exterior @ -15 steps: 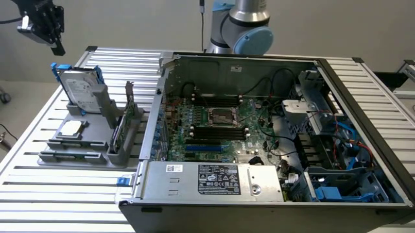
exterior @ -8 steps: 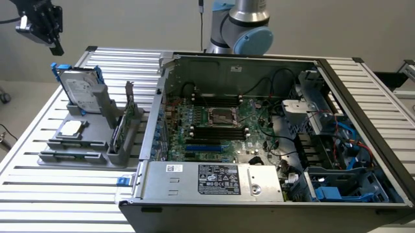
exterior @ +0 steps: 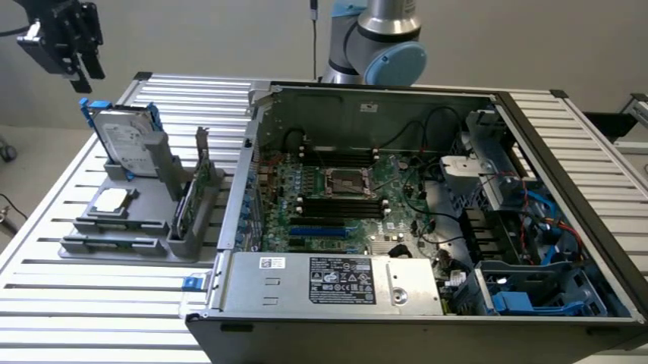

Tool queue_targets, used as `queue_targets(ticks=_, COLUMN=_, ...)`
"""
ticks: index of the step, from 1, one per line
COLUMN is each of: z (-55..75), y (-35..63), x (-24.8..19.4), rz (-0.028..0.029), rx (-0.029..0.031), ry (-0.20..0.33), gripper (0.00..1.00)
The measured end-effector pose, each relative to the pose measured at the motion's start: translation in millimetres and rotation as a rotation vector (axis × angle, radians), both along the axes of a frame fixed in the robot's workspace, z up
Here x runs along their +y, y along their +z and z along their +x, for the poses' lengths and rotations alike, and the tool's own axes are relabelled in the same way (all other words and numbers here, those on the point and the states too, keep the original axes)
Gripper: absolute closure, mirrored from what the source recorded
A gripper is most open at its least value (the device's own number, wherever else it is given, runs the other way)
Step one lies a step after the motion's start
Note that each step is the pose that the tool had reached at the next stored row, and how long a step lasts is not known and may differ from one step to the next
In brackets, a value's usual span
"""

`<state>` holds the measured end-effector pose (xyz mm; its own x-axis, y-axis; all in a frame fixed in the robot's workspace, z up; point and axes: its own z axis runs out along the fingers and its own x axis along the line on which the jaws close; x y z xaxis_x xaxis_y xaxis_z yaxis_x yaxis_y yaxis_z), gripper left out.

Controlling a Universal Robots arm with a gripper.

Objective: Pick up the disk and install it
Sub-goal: 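Pick up the disk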

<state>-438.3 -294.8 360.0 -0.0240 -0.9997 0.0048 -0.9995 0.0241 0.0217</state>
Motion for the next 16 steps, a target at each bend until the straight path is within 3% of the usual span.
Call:
queue_targets(ticks=2, z=0.1, y=-1.3, x=-0.9, rz=0.0, rx=0.0, ry=0.0, gripper=0.52)
queue_targets(ticks=3, z=0.1, y=-2.3, x=-1.5, rz=0.0, rx=-0.0001, ry=0.0, gripper=0.46)
queue_targets(ticks=11, z=2.3, y=-16.1, x=-9.5, rz=-0.0001, rx=-0.0001, ry=0.0, gripper=0.46)
queue_targets(ticks=16, z=4.9, y=-25.3, x=-9.8, rz=-0.0001, rx=-0.0001, ry=0.0, gripper=0.46)
